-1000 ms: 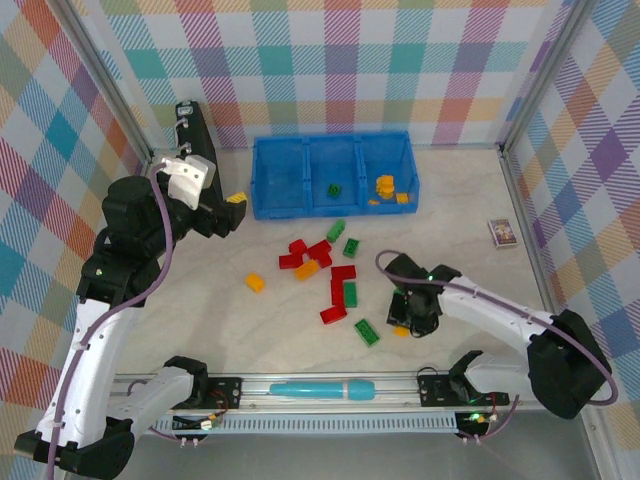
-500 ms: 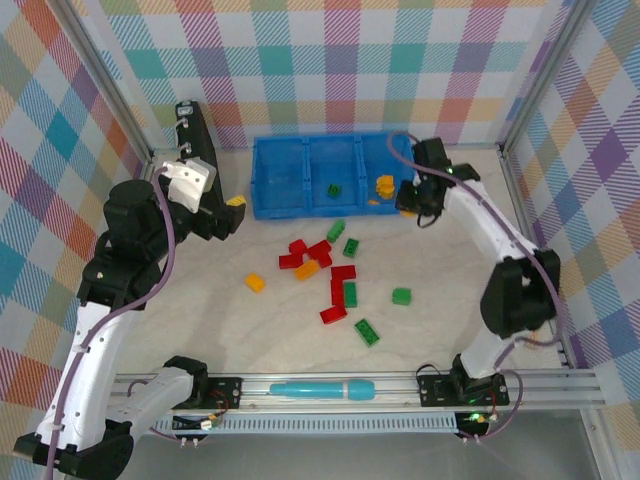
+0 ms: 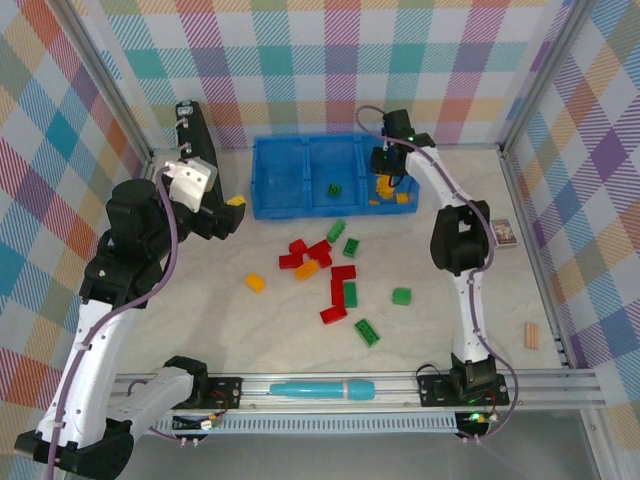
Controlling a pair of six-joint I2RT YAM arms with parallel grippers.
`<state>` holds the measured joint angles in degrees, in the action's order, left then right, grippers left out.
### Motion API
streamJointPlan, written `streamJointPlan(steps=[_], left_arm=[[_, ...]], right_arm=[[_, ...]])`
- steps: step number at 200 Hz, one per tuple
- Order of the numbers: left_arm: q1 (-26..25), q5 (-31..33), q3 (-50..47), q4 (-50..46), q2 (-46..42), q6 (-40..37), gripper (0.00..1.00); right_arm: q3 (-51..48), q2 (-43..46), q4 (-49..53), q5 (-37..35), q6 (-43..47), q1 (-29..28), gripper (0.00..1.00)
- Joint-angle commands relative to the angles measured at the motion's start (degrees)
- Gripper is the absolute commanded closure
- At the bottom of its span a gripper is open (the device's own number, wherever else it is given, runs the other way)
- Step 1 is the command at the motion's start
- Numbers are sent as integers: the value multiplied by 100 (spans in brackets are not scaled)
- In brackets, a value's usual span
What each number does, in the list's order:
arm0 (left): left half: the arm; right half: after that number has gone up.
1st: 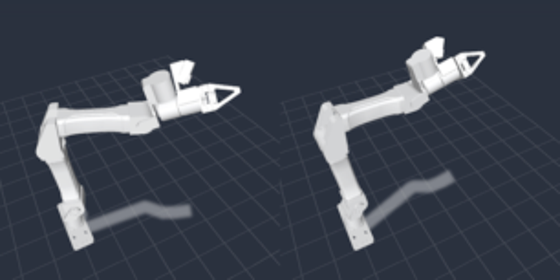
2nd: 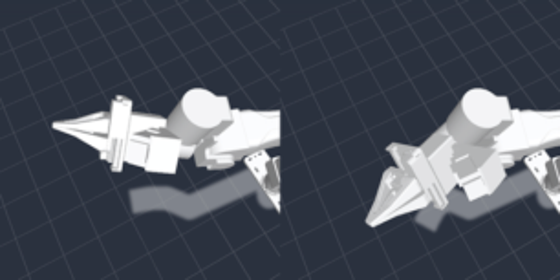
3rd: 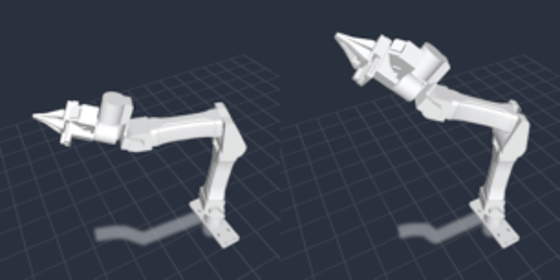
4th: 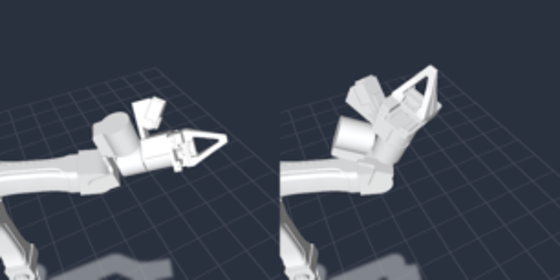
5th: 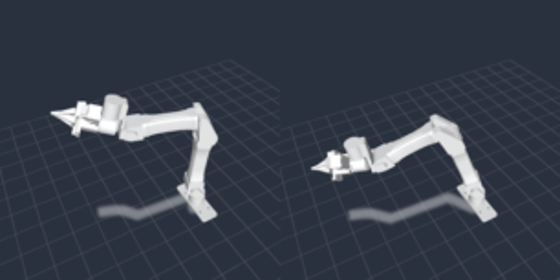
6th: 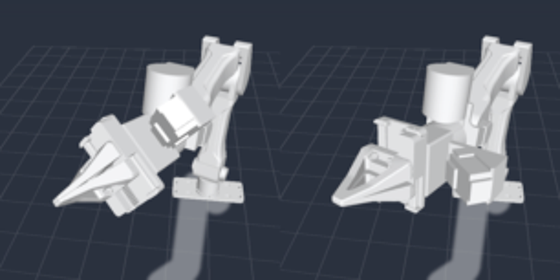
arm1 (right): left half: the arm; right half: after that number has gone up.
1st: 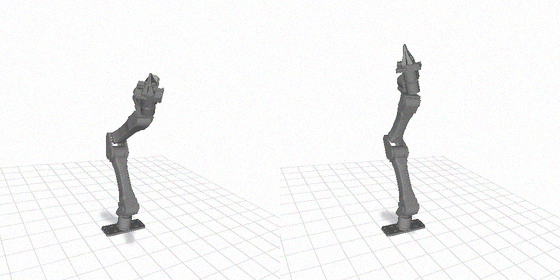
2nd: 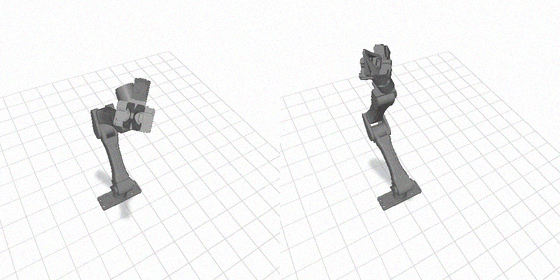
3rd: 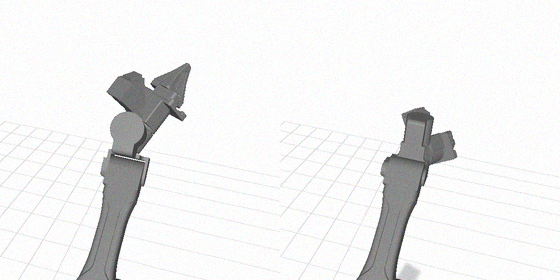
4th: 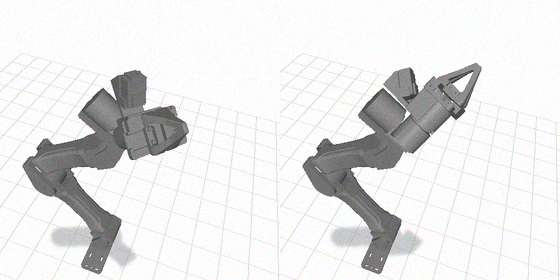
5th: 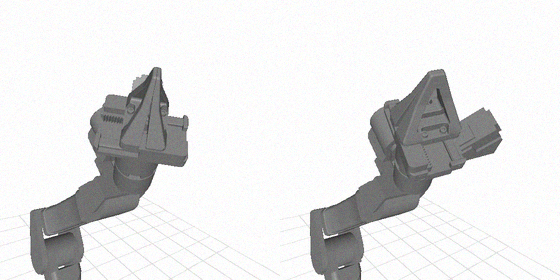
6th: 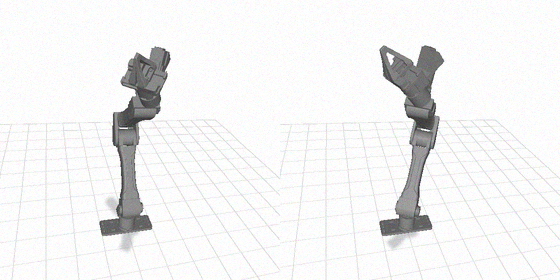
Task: Sort the legos into containers by color
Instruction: Place the lego in the container.
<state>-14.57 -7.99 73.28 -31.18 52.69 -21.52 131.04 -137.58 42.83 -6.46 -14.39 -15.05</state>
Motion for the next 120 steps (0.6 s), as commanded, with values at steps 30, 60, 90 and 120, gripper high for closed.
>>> streamJointPlan(steps=[30,60,90,120], left_arm=[[-46,-36,-26,112,131,-82,0],[-46,-71,-30,120,198,-81,0],[-46,-27,-49,121,198,-91,0],[-46,-71,-85,156,215,-89,0]], right_arm=[[290,-5,339,-23,115,107,53],[-157,396,306,39,130,107,50],[-941,1203,205,39,218,74,46],[-1994,2227,186,25,288,-27,43]])
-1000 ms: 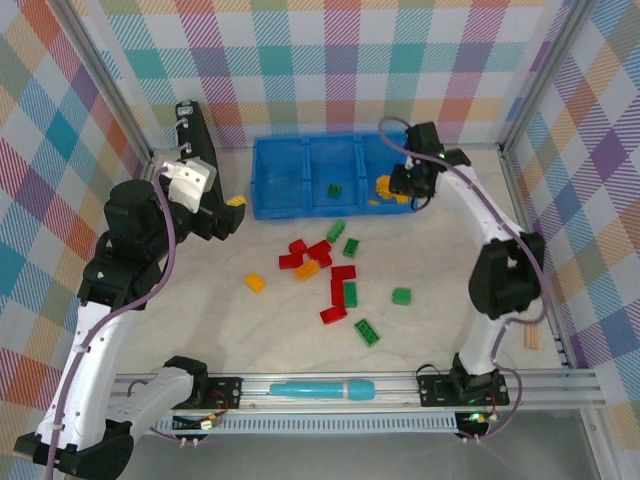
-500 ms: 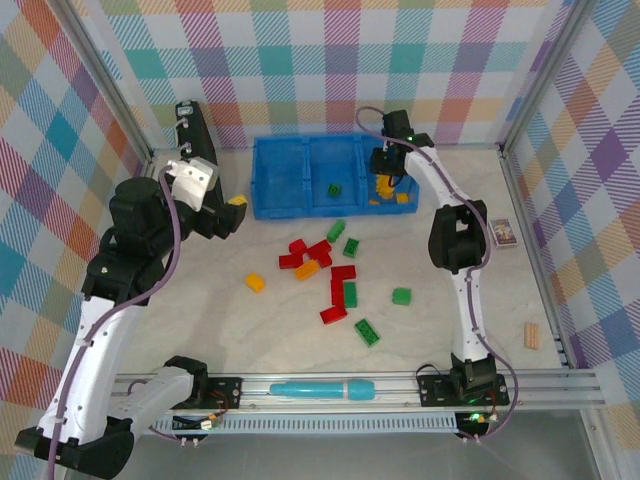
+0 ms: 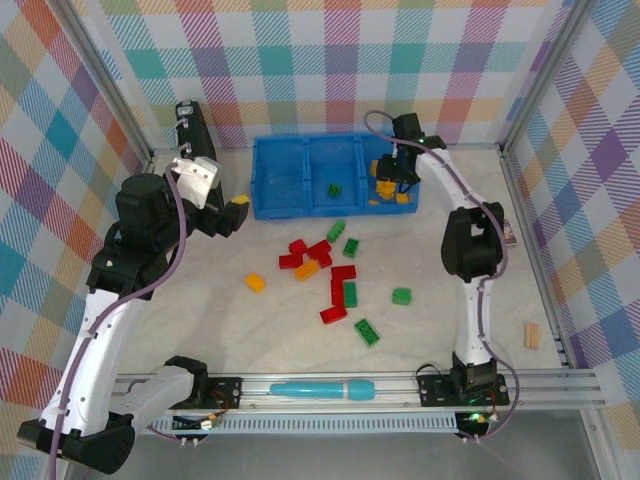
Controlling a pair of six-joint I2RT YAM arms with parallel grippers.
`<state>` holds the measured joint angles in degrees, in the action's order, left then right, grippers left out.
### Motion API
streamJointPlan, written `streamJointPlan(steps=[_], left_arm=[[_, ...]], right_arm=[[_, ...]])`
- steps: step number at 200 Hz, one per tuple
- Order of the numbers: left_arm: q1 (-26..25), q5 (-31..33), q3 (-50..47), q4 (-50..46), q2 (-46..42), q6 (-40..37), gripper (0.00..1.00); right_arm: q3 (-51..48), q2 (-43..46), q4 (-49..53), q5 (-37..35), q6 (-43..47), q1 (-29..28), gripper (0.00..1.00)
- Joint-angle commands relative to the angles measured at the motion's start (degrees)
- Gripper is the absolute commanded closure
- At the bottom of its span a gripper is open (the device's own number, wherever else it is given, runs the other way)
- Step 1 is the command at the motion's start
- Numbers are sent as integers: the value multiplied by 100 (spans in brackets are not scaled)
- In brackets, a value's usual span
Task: Sort the legos into containers by color
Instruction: Place the lego in the container, then pick up the lego from the bottom-right of the table.
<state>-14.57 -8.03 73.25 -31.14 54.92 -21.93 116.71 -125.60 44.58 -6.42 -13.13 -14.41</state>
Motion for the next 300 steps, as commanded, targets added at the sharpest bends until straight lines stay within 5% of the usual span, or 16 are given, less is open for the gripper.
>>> streamJointPlan(steps=[1,81,136,247,300], left_arm=[[-46,-67,-79,152,-8,-48,0],[-46,-258,-57,152,37,40,0],[-46,-588,-162,268,27,172,0],[-47,-515,-152,194,-104,163,0],[-46,-480,-159,196,-104,154,0]], right_arm=[[-600,1073,9,14,161,-98,43],[-4966,3958,79,-299,-632,-693,39],[-6848,5107,-161,477,-1932,-968,32],[-6952,4080,-586,501,-1881,-1063,27],[-6714,3934,-449,249,-1693,-1081,50]])
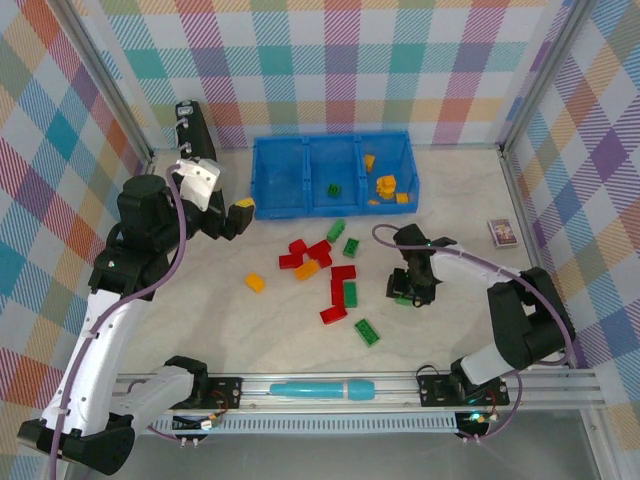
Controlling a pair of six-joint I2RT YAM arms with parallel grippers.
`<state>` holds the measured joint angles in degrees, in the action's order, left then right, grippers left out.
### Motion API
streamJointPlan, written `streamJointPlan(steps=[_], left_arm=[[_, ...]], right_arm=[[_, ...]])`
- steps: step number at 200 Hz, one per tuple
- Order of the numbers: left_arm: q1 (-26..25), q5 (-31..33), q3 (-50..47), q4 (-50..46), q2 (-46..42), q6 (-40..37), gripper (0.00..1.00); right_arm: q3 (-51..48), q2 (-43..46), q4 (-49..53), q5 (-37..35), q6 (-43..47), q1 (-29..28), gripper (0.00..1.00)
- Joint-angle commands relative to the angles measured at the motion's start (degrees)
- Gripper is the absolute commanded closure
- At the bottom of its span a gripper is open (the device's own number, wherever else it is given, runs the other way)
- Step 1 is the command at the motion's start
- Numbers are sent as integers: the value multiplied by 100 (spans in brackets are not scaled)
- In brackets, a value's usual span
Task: Sort the legos into containers by color
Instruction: Pick up the lego from the bottom-right of the table, then place the lego in the container.
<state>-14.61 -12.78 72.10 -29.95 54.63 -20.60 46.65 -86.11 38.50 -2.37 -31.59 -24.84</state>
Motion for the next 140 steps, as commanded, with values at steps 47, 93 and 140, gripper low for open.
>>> streamJointPlan(steps=[47,93,140], left_arm=[[-42,-16,-55,92,-69,21,0],[-42,-39,-92,98,-76,-10,0],[-46,-154,-75,88,-45,-5,0]], right_arm=[[1634,-366,755,-394,741,-38,56],[4249,-1397,1063,-573,1675,-19,57],[6403,-2725,491,-528,2042,-30,57]])
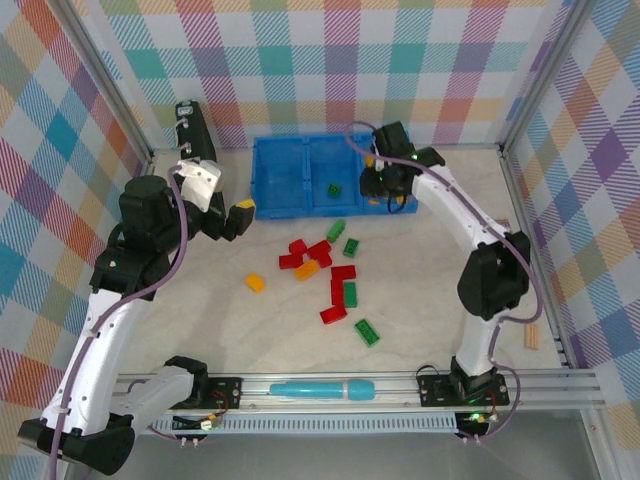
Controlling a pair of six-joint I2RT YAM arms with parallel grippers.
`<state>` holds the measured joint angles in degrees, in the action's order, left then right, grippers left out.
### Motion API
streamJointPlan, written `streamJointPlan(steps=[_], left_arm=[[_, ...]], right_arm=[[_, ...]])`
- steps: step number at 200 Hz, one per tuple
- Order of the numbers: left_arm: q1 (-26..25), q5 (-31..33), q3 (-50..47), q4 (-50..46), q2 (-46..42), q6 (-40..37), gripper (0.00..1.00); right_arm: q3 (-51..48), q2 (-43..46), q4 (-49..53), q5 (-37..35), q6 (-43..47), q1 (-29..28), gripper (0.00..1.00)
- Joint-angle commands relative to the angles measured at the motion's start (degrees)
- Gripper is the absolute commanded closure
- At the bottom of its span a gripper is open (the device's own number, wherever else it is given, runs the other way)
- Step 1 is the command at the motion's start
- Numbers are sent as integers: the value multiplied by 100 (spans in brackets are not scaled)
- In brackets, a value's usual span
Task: Sort the legos into containers by color
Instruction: Place the lego in the container.
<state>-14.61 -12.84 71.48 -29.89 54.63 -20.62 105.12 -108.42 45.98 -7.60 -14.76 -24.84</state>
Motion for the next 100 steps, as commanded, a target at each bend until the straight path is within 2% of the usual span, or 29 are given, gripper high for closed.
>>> streamJointPlan(steps=[1,52,100], left_arm=[[-44,-148,-13,81,-42,-3,0],[-42,-149,-22,80,-23,-3,0],[-42,-217,44,9,-23,-3,0]], right_arm=[[577,-512,-287,4,364,-34,57],[1692,-1695,-1056,71,513,-197,57],[2547,-2611,-1021,-70,510,-302,54]])
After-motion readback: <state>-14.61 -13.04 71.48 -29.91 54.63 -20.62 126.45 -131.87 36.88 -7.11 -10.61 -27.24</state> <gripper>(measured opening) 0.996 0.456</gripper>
